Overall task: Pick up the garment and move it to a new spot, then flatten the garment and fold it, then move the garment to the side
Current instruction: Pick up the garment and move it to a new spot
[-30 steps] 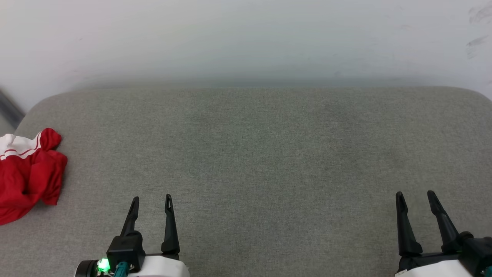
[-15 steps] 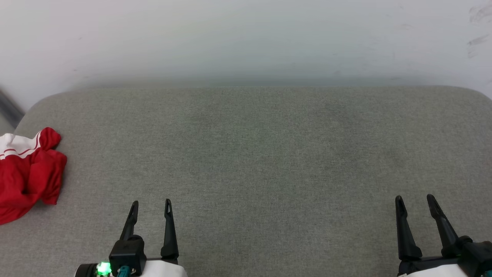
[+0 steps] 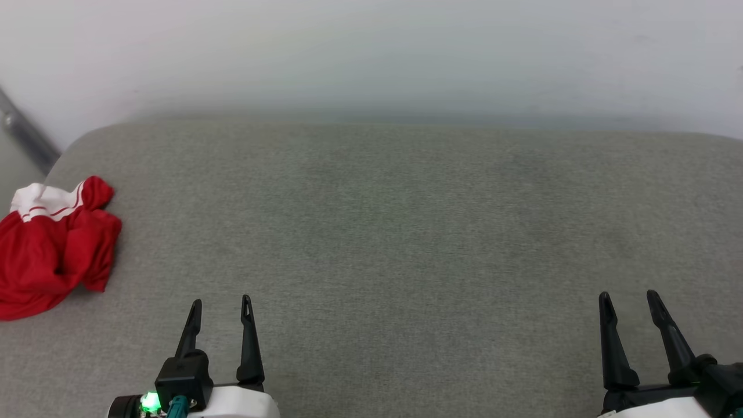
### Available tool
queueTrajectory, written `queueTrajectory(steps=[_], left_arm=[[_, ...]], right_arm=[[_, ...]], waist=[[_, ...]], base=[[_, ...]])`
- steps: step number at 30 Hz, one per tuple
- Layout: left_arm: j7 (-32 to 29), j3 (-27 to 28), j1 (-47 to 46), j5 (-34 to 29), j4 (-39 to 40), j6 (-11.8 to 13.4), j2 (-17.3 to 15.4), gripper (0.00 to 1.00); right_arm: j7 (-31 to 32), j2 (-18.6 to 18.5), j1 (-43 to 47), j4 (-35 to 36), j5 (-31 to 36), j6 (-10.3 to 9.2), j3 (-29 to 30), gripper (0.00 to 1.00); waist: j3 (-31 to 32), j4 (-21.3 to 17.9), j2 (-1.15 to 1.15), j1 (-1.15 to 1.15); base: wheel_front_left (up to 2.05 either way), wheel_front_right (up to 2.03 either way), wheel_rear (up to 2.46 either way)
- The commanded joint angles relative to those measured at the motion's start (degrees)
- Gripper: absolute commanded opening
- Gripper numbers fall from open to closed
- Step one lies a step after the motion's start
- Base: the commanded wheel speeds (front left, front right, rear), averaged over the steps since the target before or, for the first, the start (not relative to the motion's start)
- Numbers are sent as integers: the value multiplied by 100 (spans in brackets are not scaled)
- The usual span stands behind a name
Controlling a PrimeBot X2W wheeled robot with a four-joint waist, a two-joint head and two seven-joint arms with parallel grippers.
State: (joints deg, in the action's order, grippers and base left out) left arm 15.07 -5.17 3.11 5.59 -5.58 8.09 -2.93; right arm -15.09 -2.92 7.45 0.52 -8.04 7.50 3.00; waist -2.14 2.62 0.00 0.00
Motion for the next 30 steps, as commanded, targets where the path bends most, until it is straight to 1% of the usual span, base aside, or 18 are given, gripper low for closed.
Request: queueTrajectory(steps=[1,7,12,17,24,30], left_arm=[[16,0,-80,-5,28,20,4,100],[16,-19,-126,62,63,83,4,100],[16,-39,-194,120,47,101,5,100],[16,70,-200,175,60,198,5,100],[16,110,-144,210,98,239,4,100],[16,115,-105,307,115,294,5,100]], right_arm=[[-12,7,-27,45,4,-2,8,100],[-12,7,-26,93,51,-2,-4,100],[-12,6,-29,127,110,-2,23,100],[-12,6,-28,158,172,-2,-18,100],[-12,7,0,196,238,-2,-16,100],[-12,7,-23,221,285,-2,-54,100]], waist=[[-33,87,0,0],[-86,498,0,0],[-130,960,0,0],[-142,1399,0,0],[-171,2022,0,0],[-215,2415,0,0]], base=[[0,0,0],[0,0,0],[0,0,0],[0,0,0],[0,0,0],[0,0,0]])
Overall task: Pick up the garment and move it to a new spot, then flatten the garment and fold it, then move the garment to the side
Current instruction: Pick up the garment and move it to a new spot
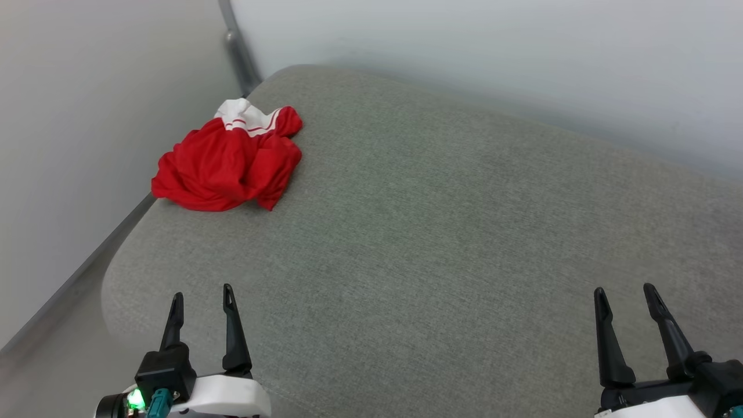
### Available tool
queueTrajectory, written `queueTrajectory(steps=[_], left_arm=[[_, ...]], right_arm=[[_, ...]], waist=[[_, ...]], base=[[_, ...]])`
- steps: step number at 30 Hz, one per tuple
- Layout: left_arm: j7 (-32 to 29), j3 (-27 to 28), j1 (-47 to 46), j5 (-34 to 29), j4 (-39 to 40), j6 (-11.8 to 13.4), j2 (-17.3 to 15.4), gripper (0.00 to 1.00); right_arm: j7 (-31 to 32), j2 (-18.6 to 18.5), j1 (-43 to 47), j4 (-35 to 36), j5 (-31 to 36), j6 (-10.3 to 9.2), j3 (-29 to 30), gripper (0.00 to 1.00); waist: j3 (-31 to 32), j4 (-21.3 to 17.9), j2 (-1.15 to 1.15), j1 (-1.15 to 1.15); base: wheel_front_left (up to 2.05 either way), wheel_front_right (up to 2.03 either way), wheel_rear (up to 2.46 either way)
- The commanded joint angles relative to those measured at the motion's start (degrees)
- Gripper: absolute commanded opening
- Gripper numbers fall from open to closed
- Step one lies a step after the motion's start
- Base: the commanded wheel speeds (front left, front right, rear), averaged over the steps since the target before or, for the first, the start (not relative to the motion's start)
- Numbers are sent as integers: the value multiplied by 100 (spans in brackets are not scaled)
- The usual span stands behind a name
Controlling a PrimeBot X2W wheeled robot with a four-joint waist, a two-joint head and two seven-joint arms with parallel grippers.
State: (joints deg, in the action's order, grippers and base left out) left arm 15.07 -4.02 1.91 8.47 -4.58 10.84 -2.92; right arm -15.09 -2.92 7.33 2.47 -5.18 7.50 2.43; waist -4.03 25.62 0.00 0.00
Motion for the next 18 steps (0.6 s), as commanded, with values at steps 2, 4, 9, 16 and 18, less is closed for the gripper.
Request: queueTrajectory(steps=[2,4,9,16,18], left_arm=[[16,8,15,38,20,45,4,100],[16,36,17,74,23,56,4,100],[16,123,54,75,31,30,4,100],[16,402,-269,4,-105,-135,-10,100],[16,605,-488,-22,-196,-270,-111,100]], right_arm=[[-12,6,-11,37,14,-2,-6,100],[-12,6,12,37,34,-2,-6,100],[-12,7,15,9,63,-2,-67,100],[-12,7,-74,34,91,-3,-99,100],[-12,6,-114,75,166,-2,-110,100]], waist=[[-37,225,0,0],[-40,326,0,0],[-39,451,0,0],[-125,436,0,0],[-225,371,0,0]], base=[[0,0,0],[0,0,0],[0,0,0],[0,0,0],[0,0,0]])
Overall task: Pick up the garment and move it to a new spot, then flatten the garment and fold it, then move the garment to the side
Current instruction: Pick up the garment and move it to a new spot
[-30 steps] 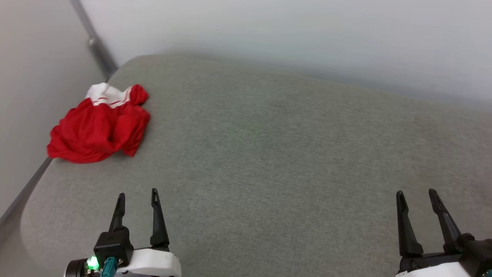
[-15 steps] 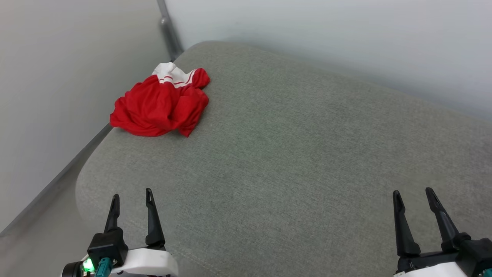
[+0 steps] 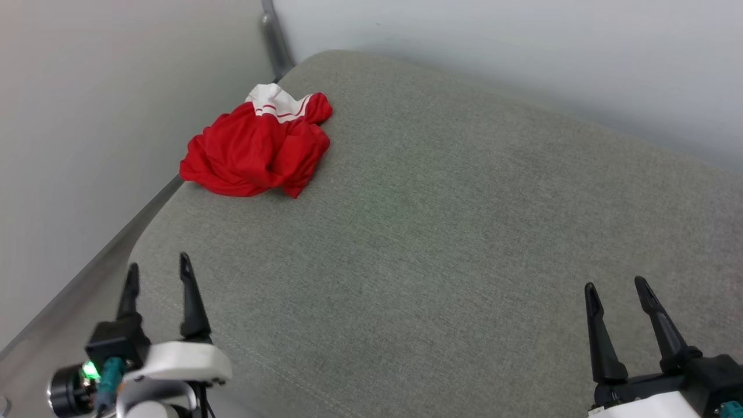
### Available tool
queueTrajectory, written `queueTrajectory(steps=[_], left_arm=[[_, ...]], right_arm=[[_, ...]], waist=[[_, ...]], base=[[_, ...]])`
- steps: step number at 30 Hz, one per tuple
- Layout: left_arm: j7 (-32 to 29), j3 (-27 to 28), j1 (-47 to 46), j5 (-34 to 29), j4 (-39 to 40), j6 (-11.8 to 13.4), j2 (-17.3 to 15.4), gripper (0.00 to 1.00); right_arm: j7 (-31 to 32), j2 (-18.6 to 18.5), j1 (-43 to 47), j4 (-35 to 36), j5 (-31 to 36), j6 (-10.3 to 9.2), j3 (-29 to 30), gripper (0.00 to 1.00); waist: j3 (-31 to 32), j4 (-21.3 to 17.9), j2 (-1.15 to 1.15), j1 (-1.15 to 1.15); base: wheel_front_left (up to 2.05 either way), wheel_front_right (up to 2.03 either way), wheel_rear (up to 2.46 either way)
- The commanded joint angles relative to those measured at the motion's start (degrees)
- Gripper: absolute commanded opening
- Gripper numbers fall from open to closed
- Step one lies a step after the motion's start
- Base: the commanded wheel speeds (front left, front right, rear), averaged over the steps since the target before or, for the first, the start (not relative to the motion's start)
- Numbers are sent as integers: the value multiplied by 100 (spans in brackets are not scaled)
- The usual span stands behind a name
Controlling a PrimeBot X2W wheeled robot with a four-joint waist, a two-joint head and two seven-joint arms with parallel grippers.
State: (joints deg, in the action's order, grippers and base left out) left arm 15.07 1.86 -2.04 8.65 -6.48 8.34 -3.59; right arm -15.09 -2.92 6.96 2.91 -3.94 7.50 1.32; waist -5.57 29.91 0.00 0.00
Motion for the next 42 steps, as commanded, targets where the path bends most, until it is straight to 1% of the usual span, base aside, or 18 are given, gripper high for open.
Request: queueTrajectory(steps=[1,6,9,12,18,22,27,30,32,34,42], left_arm=[[16,126,-250,-32,-20,-67,-77,100],[15,647,-1235,66,-280,-343,-488,100],[15,879,-1941,147,-559,-491,-797,100],[15,1073,-2675,206,-946,-631,-1171,100],[-87,1246,-4117,382,-1970,-934,-1959,100],[-351,1254,-4828,506,-2553,-1106,-2316,100],[-1123,1029,-5512,630,-3326,-1385,-2691,100],[-1833,871,-5788,922,-3815,-1525,-2758,100],[-2344,723,-5931,1180,-4060,-1566,-2777,100],[-2873,438,-5973,1557,-4154,-1572,-2741,100],[-4879,-560,-5593,3404,-3906,-1570,-2987,100]], right_arm=[[-12,6,-105,46,73,-3,12,100],[-12,6,-283,180,266,-3,96,100],[-12,6,-404,265,401,-3,177,100],[-12,6,-530,372,541,-3,207,100],[-12,6,-777,654,741,-3,338,100],[-11,6,-908,837,889,-3,363,100],[-11,6,-1058,1061,1000,-3,405,100],[-12,6,-1124,1177,1070,-3,391,100],[-12,6,-1183,1264,1126,-3,381,100],[-12,6,-1205,1345,1183,-3,369,100],[-12,5,-1295,1559,1345,-3,319,100]], waist=[[-132,-99,0,0],[-530,-362,0,0],[-830,-519,0,0],[-1141,-676,0,0],[-1715,-929,0,0],[-2055,-1042,0,0],[-2378,-1143,0,0],[-2552,-1200,0,0],[-2665,-1227,0,0],[-2765,-1258,0,0],[-3146,-1401,0,0]], base=[[0,0,0],[0,0,0],[0,0,0],[0,0,0],[0,0,0],[0,0,0],[0,0,0],[0,0,0],[0,0,0],[0,0,0],[0,0,0]])
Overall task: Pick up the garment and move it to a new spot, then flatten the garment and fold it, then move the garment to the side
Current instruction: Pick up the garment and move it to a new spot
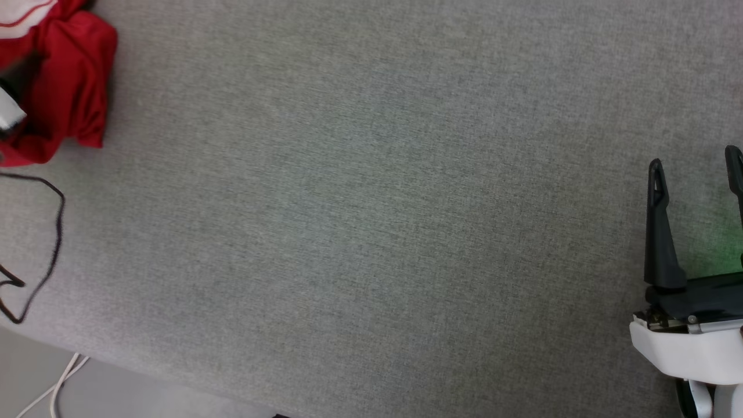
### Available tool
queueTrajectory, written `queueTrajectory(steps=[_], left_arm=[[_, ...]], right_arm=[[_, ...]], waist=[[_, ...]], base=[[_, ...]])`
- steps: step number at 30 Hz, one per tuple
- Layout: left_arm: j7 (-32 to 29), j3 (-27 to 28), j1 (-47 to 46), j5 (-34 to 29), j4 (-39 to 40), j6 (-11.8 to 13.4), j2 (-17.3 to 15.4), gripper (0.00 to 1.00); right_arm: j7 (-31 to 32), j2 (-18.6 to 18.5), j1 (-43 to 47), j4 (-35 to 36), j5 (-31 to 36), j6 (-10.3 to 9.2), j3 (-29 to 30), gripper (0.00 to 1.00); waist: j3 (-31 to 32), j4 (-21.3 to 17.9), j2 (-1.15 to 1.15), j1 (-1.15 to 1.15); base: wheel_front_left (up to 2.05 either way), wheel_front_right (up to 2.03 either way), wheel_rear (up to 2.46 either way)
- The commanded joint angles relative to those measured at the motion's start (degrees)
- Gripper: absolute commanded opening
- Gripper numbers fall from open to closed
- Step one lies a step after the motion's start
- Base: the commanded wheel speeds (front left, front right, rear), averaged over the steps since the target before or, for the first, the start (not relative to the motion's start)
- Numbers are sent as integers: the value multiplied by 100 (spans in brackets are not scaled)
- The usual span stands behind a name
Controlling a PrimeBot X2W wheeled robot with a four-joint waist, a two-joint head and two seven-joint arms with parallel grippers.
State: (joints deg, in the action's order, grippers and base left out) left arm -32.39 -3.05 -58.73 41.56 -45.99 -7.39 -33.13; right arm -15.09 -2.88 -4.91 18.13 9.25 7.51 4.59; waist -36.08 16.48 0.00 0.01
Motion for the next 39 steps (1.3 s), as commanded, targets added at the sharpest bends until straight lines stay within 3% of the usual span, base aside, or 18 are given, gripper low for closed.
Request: queueTrajectory(steps=[1,6,12,13,14,26,32,39], left_arm=[[-352,-185,139,299,100,3,-72,100],[-931,-624,447,785,189,3,-194,100],[-1047,-1220,730,1071,103,1,-48,100],[-991,-1286,720,1072,84,1,-69,22],[-942,-1335,705,1093,66,1,-101,0],[4,-1985,97,838,529,1,-918,0],[74,-2489,-271,761,1226,1,-1289,0],[-62,-2992,-752,614,2114,1,-1392,0]], right_arm=[[-12,1,-108,45,40,-4,-24,100],[-12,1,-130,59,74,-4,-77,100],[-10,1,-102,23,81,-4,-143,100],[-10,1,-111,7,78,-3,-165,100],[-10,1,-120,-11,73,-3,-179,100],[-12,1,-163,-310,-237,-4,-398,100],[-12,1,-89,-499,-506,-4,-460,100],[-12,1,70,-657,-758,-4,-511,100]], waist=[[-138,-77,0,-1],[-291,-163,0,-1],[-388,-223,0,-1],[-388,-232,0,-1],[-375,-237,0,-1],[461,-187,0,-1],[993,-276,0,-1],[1512,-496,0,-1]], base=[[0,0,0],[0,0,0],[0,0,0],[0,0,0],[0,0,0],[0,0,0],[0,0,0],[0,0,0]])
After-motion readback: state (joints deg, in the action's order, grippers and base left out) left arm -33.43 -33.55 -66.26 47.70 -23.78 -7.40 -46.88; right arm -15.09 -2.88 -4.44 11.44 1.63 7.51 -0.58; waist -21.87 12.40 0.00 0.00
